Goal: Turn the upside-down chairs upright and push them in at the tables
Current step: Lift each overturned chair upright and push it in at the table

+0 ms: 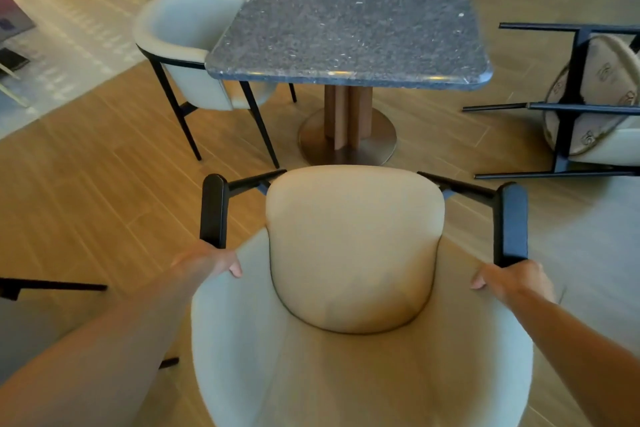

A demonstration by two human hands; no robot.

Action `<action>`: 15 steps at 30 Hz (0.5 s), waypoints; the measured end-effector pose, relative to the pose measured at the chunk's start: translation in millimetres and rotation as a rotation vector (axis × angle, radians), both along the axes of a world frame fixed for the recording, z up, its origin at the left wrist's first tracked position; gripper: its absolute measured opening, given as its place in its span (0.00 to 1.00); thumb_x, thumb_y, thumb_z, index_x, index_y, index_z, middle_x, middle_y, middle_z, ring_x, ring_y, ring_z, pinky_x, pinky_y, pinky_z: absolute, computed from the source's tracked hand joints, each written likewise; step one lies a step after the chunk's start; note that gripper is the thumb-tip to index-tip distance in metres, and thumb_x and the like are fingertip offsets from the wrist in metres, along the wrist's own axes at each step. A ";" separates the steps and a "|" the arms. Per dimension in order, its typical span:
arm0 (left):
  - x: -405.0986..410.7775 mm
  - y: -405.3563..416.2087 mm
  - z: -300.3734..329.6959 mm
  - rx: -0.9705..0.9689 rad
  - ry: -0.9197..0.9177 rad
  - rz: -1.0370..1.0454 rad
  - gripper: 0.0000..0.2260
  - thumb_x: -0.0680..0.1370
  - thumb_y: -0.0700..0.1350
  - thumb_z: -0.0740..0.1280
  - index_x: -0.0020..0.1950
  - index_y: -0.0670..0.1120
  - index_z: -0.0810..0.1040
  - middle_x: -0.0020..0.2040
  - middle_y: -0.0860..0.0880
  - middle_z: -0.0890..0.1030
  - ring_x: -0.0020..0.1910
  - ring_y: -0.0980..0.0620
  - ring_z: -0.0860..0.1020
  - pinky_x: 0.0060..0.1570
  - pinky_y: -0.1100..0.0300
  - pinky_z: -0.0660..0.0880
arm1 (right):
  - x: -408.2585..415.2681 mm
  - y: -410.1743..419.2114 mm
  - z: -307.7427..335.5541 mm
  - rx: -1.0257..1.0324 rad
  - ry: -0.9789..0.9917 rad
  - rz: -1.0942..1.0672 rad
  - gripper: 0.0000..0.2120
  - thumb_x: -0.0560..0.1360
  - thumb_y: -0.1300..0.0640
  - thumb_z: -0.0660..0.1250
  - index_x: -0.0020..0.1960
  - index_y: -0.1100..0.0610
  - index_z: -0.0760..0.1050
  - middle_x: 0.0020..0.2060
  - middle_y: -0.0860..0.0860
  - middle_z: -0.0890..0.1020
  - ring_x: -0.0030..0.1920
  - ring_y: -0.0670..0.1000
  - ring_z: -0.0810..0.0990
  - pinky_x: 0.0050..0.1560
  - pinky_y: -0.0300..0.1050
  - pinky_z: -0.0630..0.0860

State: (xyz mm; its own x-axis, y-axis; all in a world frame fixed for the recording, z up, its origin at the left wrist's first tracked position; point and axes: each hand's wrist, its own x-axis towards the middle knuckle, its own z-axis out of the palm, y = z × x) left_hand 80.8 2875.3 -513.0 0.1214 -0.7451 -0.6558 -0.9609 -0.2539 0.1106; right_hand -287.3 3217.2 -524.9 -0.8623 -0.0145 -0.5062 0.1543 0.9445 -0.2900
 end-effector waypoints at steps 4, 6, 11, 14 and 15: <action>-22.1 -27.1 5.6 -0.018 0.082 0.030 0.34 0.59 0.48 0.82 0.62 0.39 0.79 0.50 0.43 0.80 0.47 0.42 0.80 0.46 0.47 0.79 | -25.0 -23.8 0.4 -0.053 0.071 0.008 0.29 0.57 0.55 0.82 0.52 0.62 0.73 0.39 0.59 0.79 0.37 0.59 0.78 0.34 0.47 0.76; -36.7 -41.6 8.5 -0.049 0.109 0.055 0.40 0.58 0.46 0.82 0.68 0.38 0.73 0.53 0.43 0.78 0.48 0.40 0.78 0.43 0.49 0.76 | -36.6 -40.2 2.0 -0.052 0.091 0.027 0.29 0.56 0.55 0.82 0.52 0.61 0.74 0.37 0.58 0.79 0.36 0.59 0.78 0.34 0.47 0.77; -60.8 -67.9 -2.5 -0.323 0.244 -0.084 0.44 0.66 0.48 0.80 0.75 0.47 0.59 0.55 0.44 0.79 0.48 0.42 0.80 0.48 0.50 0.79 | -62.3 -78.9 -8.6 -0.052 0.292 0.098 0.37 0.62 0.52 0.79 0.63 0.50 0.61 0.41 0.56 0.77 0.39 0.62 0.78 0.45 0.59 0.81; -67.7 -82.1 -9.9 -0.483 0.238 -0.275 0.55 0.72 0.58 0.78 0.84 0.56 0.40 0.66 0.44 0.77 0.57 0.40 0.80 0.50 0.50 0.76 | -78.0 -95.0 -17.4 -0.101 0.392 0.203 0.49 0.67 0.50 0.79 0.77 0.42 0.52 0.52 0.60 0.79 0.43 0.65 0.80 0.47 0.65 0.82; -72.5 -89.9 -12.3 -0.496 0.220 -0.302 0.55 0.72 0.59 0.77 0.84 0.58 0.38 0.66 0.42 0.76 0.57 0.40 0.79 0.51 0.48 0.77 | -84.3 -99.7 -19.0 -0.097 0.412 0.236 0.53 0.68 0.49 0.80 0.80 0.39 0.48 0.56 0.61 0.79 0.44 0.65 0.81 0.45 0.63 0.83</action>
State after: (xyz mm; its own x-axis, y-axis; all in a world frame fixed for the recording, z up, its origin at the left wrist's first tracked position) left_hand 8.3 2785.4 -525.3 -0.2414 -0.9478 -0.2084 -0.9235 0.1584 0.3494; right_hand -371.6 3117.5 -543.9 -0.9581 -0.2644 -0.1101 -0.2073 0.9055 -0.3703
